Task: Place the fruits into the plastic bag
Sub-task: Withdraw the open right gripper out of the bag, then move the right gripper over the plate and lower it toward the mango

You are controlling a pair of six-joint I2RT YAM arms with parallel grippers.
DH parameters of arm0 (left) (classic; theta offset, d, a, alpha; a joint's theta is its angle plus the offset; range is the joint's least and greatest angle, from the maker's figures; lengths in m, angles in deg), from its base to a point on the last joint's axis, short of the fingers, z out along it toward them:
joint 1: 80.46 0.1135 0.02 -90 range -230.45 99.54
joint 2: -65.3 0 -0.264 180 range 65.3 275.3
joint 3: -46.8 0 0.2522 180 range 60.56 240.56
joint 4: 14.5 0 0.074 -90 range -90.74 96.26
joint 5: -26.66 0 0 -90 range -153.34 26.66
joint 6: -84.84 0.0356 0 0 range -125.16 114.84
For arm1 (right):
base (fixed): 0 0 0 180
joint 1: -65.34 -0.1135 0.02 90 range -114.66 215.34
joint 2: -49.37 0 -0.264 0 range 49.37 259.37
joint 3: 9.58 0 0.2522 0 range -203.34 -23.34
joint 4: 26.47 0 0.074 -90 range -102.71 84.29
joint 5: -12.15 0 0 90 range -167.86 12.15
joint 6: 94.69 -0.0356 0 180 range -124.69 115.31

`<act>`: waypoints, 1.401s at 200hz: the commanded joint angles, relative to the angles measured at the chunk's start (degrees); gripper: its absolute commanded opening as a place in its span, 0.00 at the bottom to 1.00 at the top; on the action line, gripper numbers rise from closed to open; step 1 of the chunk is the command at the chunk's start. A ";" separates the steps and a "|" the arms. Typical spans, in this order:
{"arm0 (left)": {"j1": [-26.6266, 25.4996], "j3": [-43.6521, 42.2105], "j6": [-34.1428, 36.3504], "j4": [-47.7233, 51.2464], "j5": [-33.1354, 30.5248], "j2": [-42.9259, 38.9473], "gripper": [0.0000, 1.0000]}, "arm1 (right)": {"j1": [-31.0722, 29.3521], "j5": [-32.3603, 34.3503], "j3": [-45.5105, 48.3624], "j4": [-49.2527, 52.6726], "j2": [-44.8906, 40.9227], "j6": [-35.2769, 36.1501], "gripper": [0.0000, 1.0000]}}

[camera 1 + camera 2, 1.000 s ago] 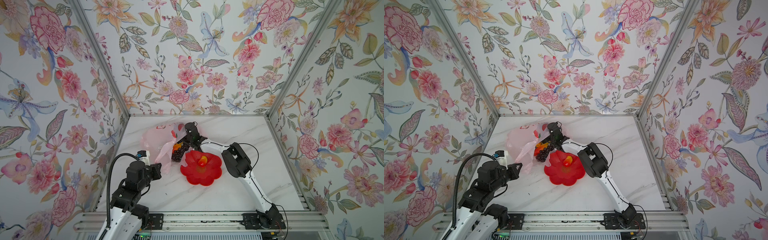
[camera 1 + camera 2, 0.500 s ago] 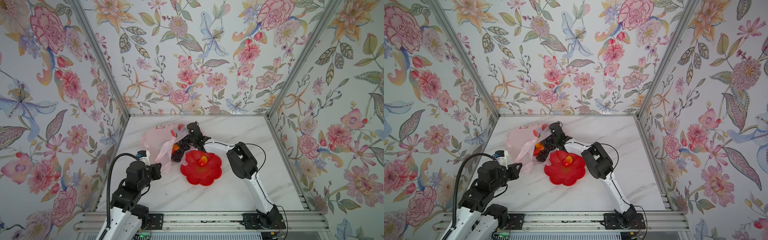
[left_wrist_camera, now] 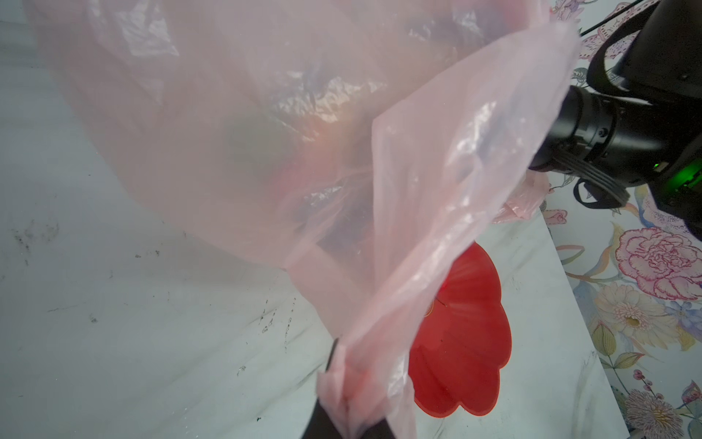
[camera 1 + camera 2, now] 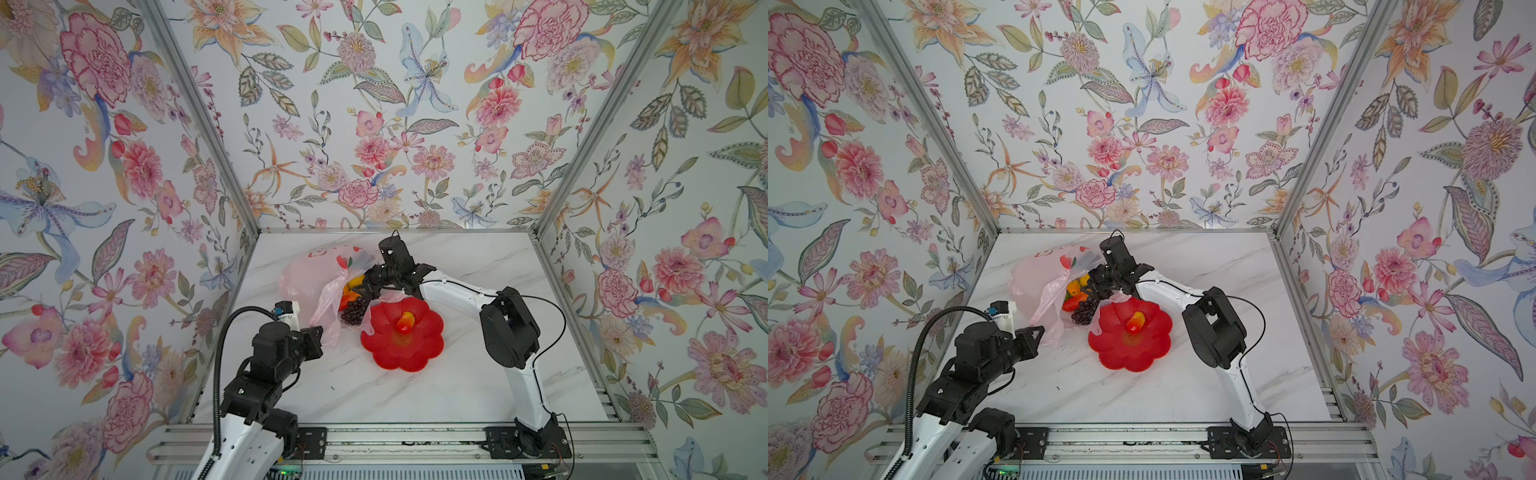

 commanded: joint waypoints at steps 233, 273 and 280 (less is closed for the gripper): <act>0.65 -1.21 1.02 -0.68 2.10 -0.47 0.00 | -1.64 -11.42 -17.88 59.86 -0.21 42.49 0.99; 0.63 -1.23 1.02 -0.69 2.10 -0.13 0.00 | -2.16 -8.38 -21.52 68.14 0.71 47.72 0.99; 0.68 -1.29 0.99 -0.77 2.13 -0.11 0.00 | -2.26 -7.69 -21.82 69.36 0.77 48.40 0.99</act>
